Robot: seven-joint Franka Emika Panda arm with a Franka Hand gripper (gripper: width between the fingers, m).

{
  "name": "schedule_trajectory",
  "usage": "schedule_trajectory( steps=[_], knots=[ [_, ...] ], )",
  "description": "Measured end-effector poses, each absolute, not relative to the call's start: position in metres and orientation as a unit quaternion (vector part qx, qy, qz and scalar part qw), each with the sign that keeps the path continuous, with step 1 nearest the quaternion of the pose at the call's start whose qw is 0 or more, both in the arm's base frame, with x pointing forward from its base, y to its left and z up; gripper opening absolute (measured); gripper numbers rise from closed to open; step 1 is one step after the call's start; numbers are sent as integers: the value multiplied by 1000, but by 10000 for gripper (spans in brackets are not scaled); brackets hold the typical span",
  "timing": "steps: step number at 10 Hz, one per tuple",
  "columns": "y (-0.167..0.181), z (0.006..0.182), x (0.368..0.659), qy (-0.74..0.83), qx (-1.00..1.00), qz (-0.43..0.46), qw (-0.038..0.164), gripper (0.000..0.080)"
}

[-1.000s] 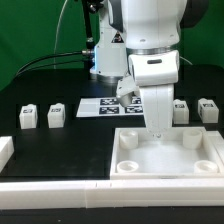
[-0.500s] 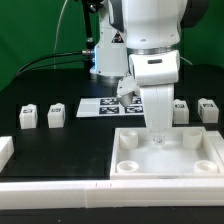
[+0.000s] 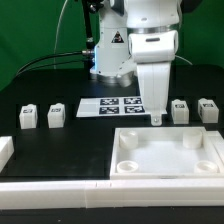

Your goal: Assemble one leg

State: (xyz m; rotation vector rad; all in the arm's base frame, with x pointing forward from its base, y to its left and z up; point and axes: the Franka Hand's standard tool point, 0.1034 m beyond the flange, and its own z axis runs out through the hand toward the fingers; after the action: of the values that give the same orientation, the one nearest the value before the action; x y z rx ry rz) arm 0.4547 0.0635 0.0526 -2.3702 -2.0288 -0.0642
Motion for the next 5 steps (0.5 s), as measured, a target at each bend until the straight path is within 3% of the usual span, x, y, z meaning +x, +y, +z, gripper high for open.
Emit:
schedule_trajectory(
  steps=[2, 5],
  knots=[
    [63, 65, 448, -636, -771, -25, 2, 649],
    [63, 62, 447, -589, -808, -23, 7, 649]
  ],
)
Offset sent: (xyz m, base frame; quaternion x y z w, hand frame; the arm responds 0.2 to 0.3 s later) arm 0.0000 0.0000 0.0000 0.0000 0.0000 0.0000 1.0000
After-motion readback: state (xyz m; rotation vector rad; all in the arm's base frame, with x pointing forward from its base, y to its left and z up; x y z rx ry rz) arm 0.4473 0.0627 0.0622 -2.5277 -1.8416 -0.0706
